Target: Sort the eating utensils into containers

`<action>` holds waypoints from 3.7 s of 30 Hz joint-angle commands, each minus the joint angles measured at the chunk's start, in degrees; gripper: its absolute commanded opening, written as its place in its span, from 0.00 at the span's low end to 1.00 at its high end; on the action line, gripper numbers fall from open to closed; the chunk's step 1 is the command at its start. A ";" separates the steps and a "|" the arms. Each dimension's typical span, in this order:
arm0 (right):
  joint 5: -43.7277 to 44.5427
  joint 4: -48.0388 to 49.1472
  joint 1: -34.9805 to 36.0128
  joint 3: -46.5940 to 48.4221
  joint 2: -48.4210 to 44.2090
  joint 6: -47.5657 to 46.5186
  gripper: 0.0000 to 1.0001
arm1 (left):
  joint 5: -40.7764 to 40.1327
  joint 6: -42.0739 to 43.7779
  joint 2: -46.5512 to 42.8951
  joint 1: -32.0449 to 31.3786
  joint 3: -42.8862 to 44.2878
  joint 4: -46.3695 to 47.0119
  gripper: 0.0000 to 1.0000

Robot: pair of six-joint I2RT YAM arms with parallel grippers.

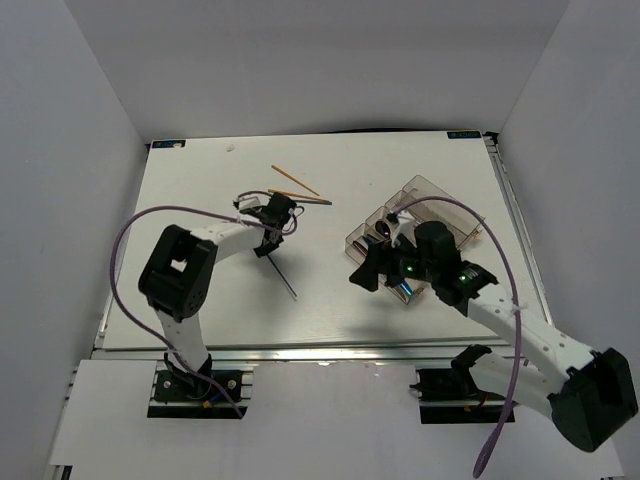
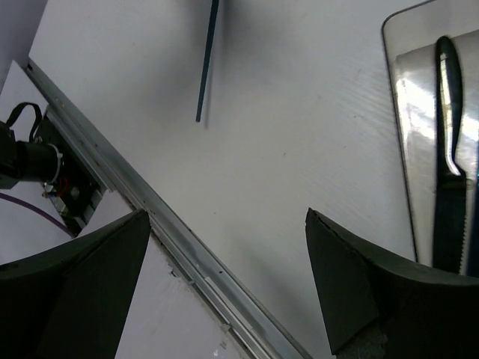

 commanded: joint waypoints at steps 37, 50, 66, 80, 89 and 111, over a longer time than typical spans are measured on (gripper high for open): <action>22.68 8.71 12.80 22.00 32.12 -5.06 0.00 | 7.21 10.66 -41.03 -11.19 -10.46 -0.35 0.95; 36.72 -14.90 -17.36 39.50 42.48 -58.37 0.00 | 4.81 26.40 -55.97 -11.19 -21.51 -3.81 0.98; 41.92 -9.53 -22.03 42.75 54.97 -64.63 0.00 | 8.33 28.42 -57.64 -11.19 -22.39 -1.71 0.98; 40.96 -8.74 -23.35 45.38 52.69 -62.96 0.58 | 9.12 28.77 -55.53 -11.19 -22.13 -1.36 0.98; 38.67 -14.80 -23.34 54.26 42.06 -36.06 0.89 | 0.27 18.17 -40.28 -10.40 -11.34 -5.39 0.98; -1.42 -2.67 -18.07 2.94 -4.18 5.25 0.89 | -6.70 -0.92 25.41 1.03 60.04 -22.62 0.56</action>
